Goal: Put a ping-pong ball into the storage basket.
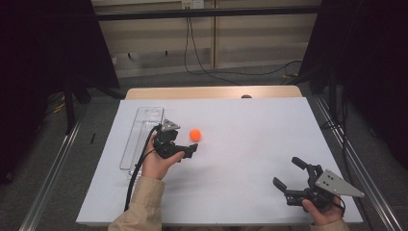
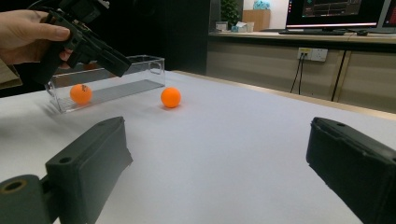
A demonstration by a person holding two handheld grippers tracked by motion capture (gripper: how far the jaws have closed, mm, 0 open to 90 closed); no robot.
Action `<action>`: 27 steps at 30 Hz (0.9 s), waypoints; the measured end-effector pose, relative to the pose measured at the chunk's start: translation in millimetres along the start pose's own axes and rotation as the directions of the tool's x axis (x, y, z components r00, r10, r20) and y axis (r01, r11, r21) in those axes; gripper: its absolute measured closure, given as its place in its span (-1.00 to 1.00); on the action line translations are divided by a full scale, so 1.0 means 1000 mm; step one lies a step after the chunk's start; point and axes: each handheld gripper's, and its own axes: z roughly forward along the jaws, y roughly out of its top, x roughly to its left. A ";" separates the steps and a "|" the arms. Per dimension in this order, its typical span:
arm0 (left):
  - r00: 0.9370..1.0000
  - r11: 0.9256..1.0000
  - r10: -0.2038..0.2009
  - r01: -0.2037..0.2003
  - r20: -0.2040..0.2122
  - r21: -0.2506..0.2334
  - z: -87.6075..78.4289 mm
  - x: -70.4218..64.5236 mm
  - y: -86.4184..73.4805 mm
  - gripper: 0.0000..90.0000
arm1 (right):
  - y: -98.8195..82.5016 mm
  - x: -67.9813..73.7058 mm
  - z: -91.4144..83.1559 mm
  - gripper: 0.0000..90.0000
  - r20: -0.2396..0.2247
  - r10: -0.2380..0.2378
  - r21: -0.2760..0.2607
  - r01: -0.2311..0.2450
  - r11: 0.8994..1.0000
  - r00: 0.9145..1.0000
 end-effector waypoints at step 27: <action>0.999 0.999 -0.030 0.030 -0.019 0.016 0.026 -0.004 0.002 -0.77 | 0.000 0.000 0.000 -0.89 -0.002 0.001 -0.003 -0.001 1.000 1.000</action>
